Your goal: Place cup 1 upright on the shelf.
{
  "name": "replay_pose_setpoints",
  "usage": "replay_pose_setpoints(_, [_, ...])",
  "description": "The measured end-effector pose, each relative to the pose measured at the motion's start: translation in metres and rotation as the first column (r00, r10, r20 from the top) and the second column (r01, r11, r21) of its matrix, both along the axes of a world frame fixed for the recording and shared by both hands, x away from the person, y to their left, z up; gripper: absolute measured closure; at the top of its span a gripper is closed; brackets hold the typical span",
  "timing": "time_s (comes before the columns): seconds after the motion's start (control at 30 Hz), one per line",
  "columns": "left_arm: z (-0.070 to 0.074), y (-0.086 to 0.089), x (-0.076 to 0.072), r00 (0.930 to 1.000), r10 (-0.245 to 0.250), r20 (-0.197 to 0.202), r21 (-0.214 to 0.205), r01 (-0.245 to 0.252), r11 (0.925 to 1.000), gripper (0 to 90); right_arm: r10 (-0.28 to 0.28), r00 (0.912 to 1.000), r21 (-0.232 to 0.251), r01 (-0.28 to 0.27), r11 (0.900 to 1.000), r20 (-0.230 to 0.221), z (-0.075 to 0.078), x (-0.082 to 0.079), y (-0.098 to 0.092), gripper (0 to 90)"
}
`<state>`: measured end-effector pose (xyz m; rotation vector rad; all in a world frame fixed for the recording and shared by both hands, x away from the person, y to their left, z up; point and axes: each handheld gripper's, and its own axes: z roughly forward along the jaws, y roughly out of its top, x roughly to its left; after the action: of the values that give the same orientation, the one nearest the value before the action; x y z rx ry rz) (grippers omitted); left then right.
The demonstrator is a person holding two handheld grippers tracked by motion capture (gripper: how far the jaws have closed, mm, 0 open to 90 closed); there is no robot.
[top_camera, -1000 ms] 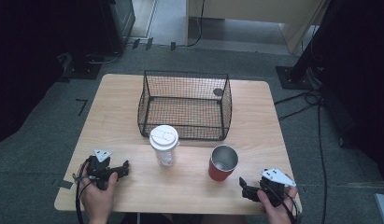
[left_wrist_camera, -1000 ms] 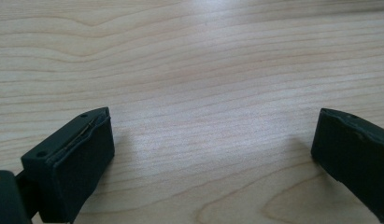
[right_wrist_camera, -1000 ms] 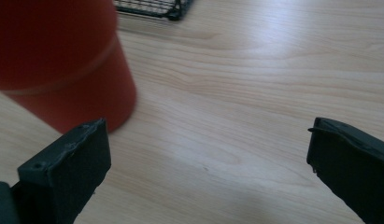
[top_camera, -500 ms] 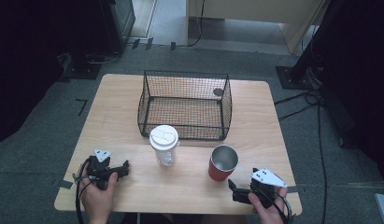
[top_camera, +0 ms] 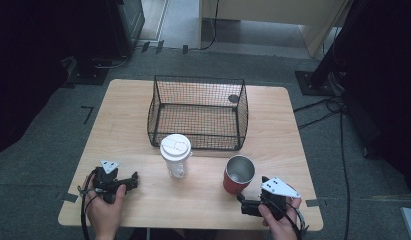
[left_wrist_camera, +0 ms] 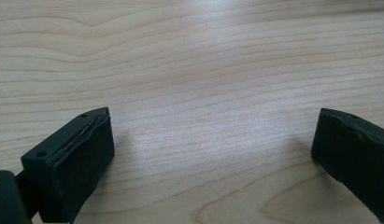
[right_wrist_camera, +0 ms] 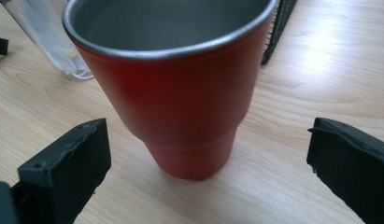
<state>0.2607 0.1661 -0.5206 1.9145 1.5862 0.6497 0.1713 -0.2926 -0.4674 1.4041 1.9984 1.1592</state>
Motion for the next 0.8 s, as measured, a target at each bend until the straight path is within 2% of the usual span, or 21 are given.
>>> replay_pose_setpoints(0.8, [0.0,0.0,0.0,1.0,0.0,0.0,-0.001,0.0,1.0,0.1,0.03,0.9992,0.026,-0.031,0.9992,0.028,0.011,0.017,0.02,0.0])
